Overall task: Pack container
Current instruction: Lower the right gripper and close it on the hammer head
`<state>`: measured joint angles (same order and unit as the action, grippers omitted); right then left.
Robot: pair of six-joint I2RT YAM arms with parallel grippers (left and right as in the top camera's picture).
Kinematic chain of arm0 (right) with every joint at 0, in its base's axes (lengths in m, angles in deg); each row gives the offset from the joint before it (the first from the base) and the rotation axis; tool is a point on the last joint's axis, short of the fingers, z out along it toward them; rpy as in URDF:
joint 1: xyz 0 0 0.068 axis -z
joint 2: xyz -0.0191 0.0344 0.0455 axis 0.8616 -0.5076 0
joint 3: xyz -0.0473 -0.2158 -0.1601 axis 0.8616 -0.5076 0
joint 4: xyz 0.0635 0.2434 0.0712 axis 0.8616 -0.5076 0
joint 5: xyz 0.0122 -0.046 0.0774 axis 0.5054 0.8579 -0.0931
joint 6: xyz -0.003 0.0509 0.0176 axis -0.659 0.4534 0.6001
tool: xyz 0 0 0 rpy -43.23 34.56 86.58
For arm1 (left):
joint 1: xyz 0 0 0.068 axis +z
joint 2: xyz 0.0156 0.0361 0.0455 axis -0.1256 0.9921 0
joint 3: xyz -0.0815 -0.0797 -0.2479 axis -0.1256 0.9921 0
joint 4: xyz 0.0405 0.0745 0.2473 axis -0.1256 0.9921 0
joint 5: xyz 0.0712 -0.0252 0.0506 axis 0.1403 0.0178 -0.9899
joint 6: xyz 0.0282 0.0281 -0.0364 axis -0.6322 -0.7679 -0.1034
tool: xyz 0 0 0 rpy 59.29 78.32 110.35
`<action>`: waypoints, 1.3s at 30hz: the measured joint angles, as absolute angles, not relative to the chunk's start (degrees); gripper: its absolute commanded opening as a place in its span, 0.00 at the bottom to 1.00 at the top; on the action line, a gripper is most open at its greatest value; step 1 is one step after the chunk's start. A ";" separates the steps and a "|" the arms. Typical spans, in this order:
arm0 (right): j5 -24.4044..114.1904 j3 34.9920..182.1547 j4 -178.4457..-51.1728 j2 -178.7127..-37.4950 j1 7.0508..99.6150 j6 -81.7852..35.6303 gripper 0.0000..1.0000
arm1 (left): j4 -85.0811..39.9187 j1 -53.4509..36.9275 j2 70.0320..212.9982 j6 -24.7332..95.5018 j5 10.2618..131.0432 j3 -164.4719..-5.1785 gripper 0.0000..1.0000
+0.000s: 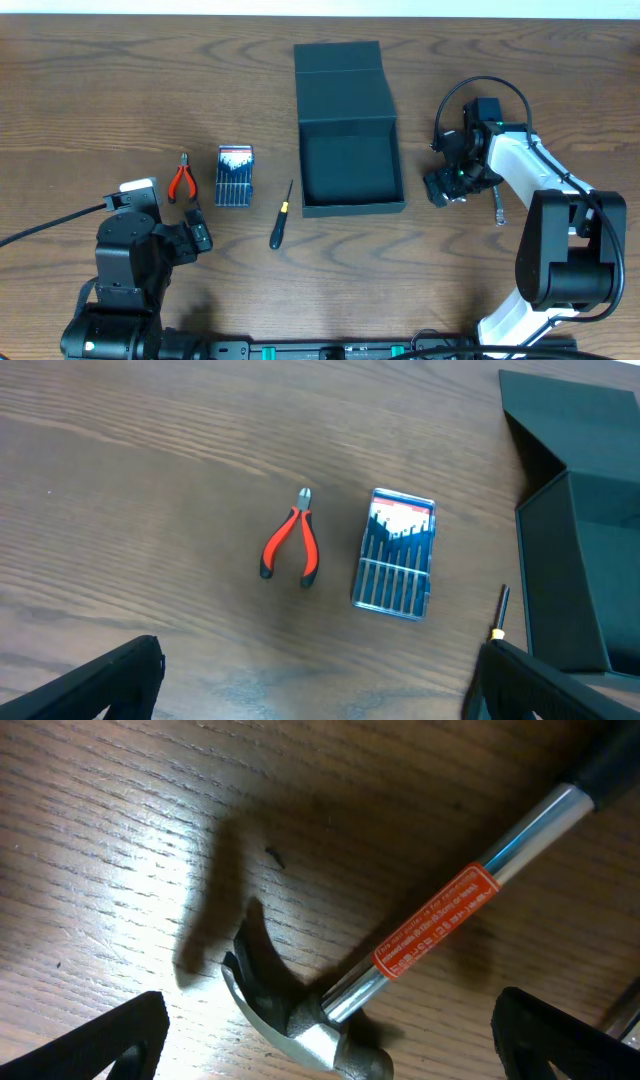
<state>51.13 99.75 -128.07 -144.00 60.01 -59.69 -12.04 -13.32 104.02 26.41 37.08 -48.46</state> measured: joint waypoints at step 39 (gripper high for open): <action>50.81 97.83 -125.42 -143.89 60.01 -59.86 0.46 | -12.47 -13.30 104.02 26.41 37.10 -48.43 0.99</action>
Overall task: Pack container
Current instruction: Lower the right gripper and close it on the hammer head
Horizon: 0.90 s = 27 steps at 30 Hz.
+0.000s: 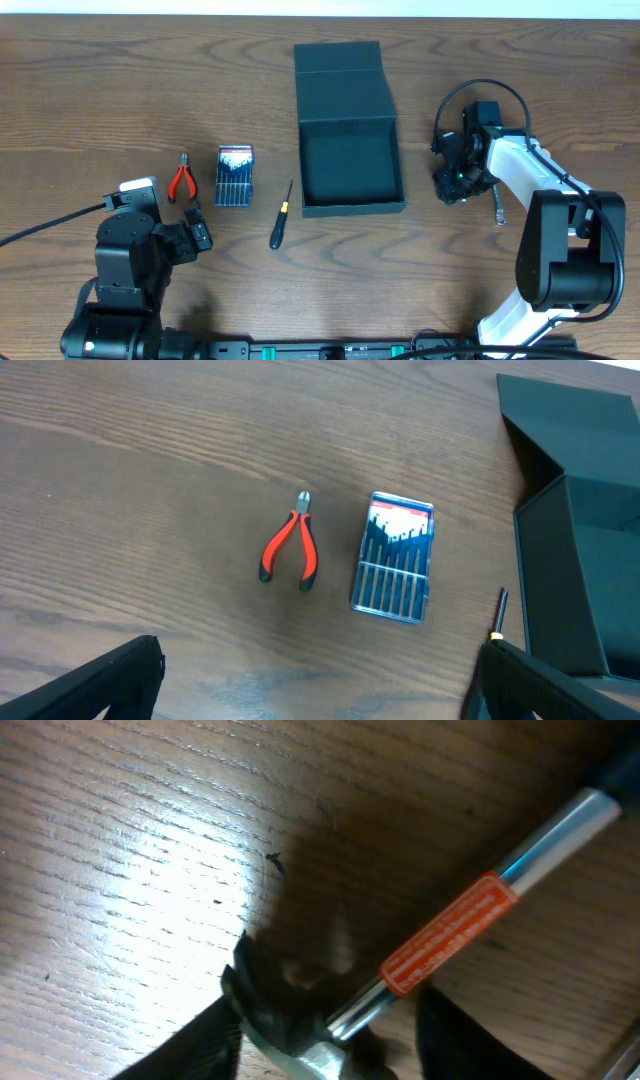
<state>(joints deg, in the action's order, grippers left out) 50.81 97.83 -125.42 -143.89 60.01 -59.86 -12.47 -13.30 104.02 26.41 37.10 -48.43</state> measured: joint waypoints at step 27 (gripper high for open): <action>51.26 97.79 -125.53 -143.52 60.01 -59.86 0.02 | -13.35 -13.30 104.02 26.41 37.10 -48.43 0.98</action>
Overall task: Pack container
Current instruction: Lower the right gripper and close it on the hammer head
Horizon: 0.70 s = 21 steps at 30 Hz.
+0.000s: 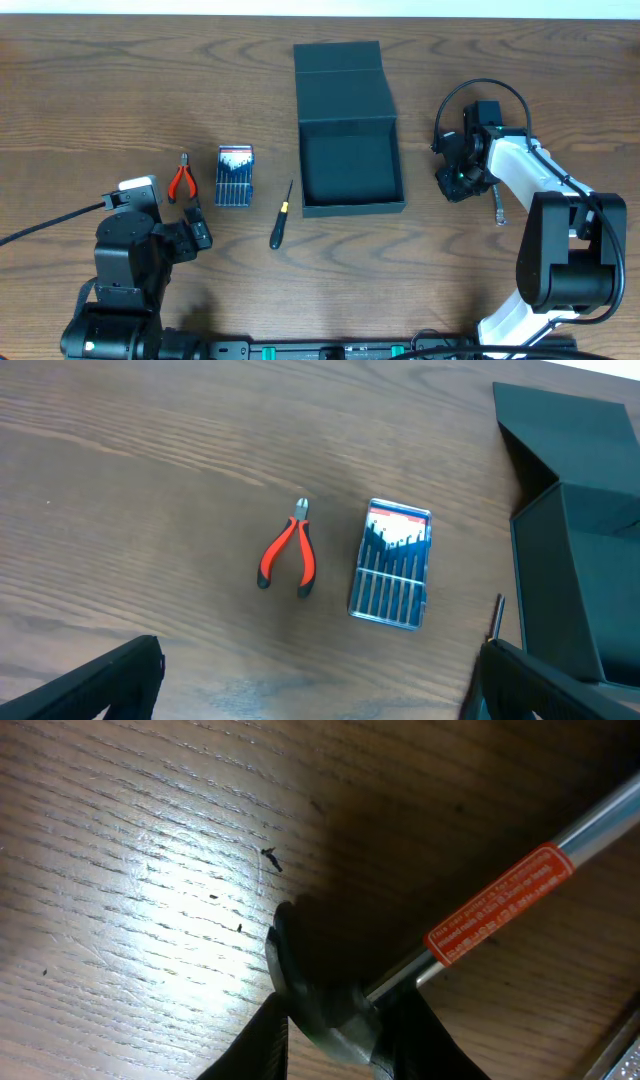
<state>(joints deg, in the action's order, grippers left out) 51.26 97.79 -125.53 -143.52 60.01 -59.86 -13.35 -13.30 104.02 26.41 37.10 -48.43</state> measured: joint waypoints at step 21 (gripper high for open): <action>52.14 97.79 -125.51 -143.33 60.03 -59.82 0.01 | -13.37 -13.30 104.02 26.41 37.10 -48.43 0.98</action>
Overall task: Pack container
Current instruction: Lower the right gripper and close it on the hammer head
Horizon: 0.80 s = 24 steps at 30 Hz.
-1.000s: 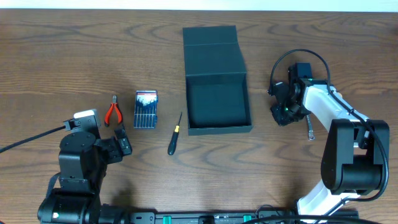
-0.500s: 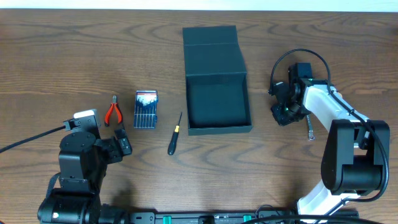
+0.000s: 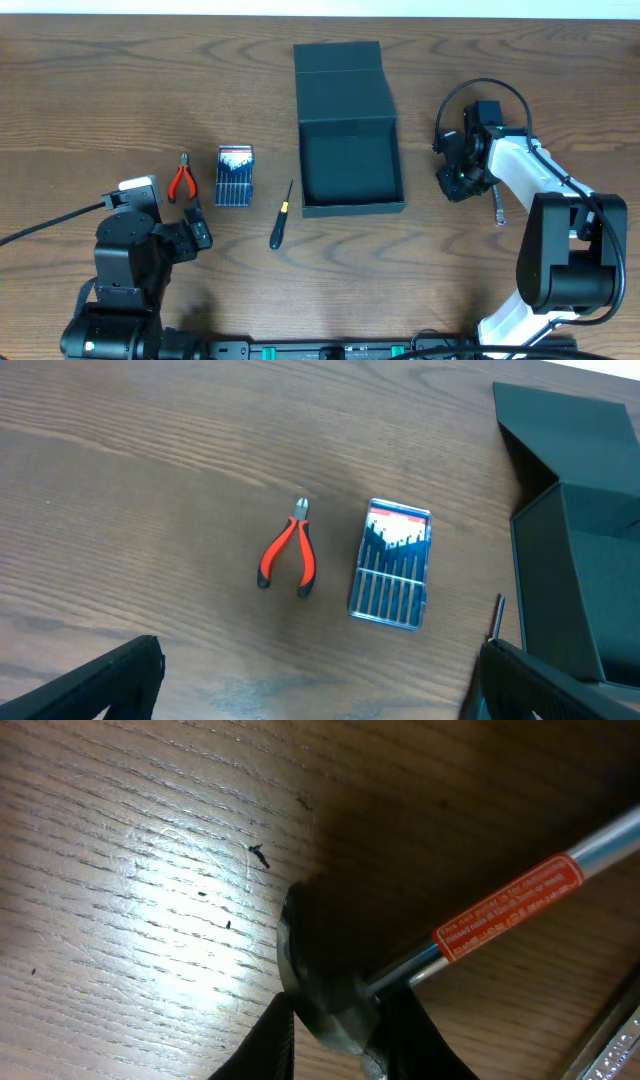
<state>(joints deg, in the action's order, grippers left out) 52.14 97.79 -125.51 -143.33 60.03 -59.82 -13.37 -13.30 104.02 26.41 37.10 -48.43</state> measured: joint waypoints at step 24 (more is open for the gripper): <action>51.79 97.79 -125.84 -143.02 60.03 -56.45 0.01 | -13.35 -13.30 104.02 26.41 37.08 -48.43 0.99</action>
